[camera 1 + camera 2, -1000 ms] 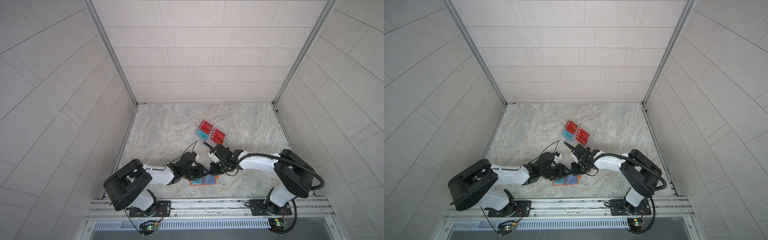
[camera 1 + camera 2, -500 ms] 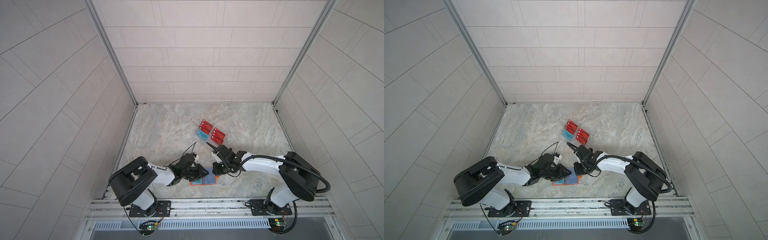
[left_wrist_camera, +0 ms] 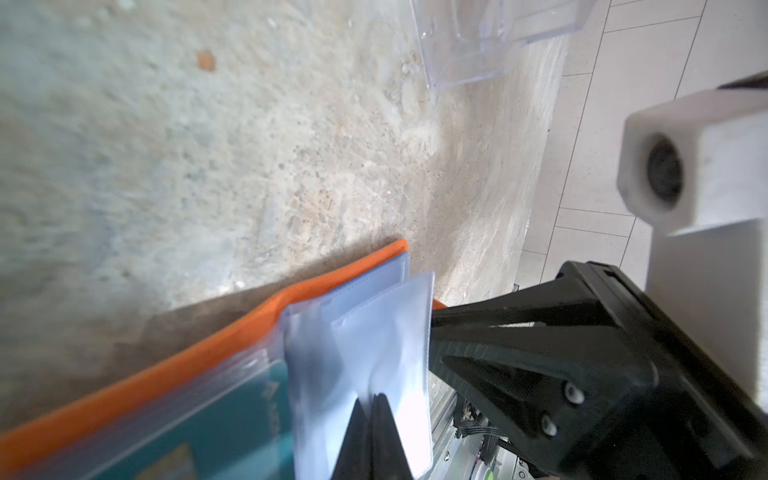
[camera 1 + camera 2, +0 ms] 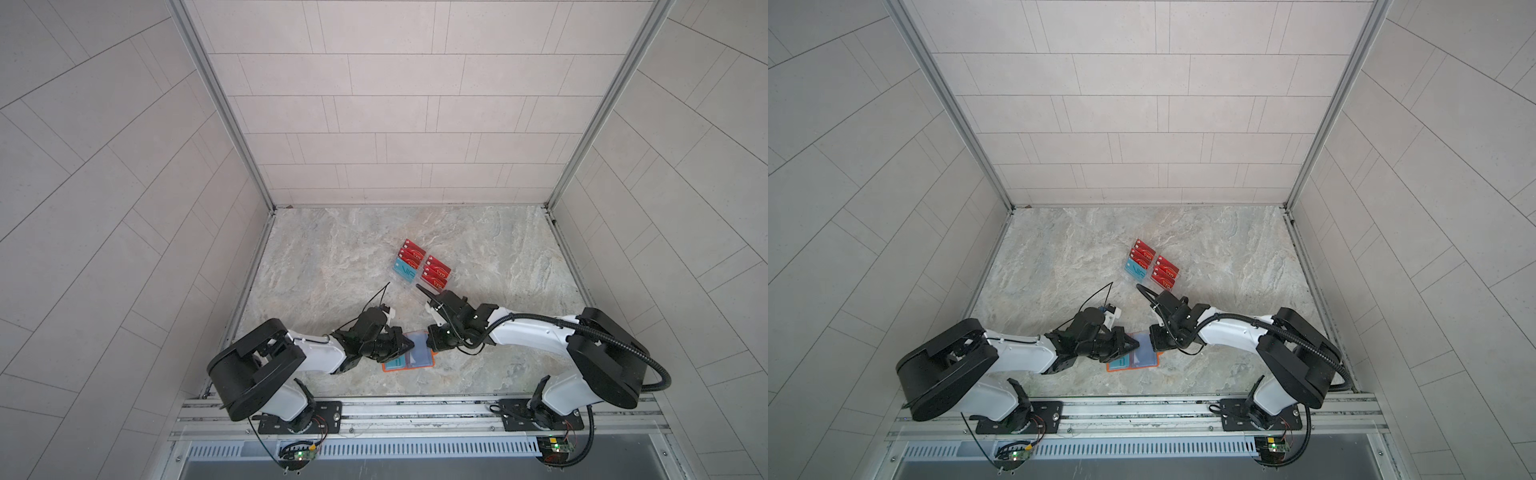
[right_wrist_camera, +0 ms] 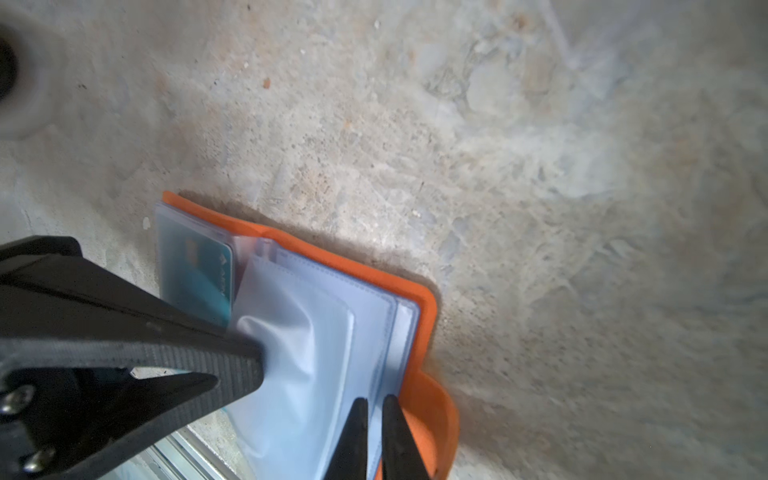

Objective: Put the credit cards into the card holder

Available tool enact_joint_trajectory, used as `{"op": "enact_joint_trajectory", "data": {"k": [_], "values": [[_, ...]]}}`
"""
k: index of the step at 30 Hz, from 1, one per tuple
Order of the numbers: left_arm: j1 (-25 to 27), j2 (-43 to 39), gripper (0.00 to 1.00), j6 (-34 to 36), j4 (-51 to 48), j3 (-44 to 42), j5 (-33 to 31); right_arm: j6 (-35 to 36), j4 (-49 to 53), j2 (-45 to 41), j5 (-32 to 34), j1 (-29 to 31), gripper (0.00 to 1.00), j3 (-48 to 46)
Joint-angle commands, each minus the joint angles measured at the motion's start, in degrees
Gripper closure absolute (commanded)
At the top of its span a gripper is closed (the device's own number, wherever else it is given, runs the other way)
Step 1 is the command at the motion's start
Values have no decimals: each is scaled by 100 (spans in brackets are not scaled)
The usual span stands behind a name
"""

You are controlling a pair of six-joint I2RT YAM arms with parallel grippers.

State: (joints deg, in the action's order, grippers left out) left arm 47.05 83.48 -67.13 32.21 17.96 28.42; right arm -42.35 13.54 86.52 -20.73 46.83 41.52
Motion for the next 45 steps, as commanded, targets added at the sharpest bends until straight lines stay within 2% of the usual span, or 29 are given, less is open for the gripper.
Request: {"op": "enact_joint_trajectory", "data": {"k": [1,15,19,22,27,30,36,40,45], "values": [[22,-180,100,143,-91,-132,-2,-89,-65,-85,27,-25,88,-97],[21,-129,97,225,-43,-137,104,-209,-799,72,-987,39,88,-123],[23,-113,95,178,78,-184,141,-368,-1052,162,-1074,41,88,-241],[21,-138,82,154,89,-188,151,-372,-1047,172,-1100,37,88,-249],[21,-240,48,96,-60,-61,245,-460,-1190,204,-1179,37,88,-301],[23,-535,40,224,-650,63,187,-498,-1257,96,-1194,37,88,-326],[-19,-1480,34,635,-2498,526,-3,-615,-1371,-109,-1297,72,88,-350],[-285,-2049,34,821,-3388,535,-155,-639,-1541,38,-1475,146,88,-255],[-907,-2793,37,1053,-4334,314,-527,-590,-1587,443,-1503,361,86,34]]}}
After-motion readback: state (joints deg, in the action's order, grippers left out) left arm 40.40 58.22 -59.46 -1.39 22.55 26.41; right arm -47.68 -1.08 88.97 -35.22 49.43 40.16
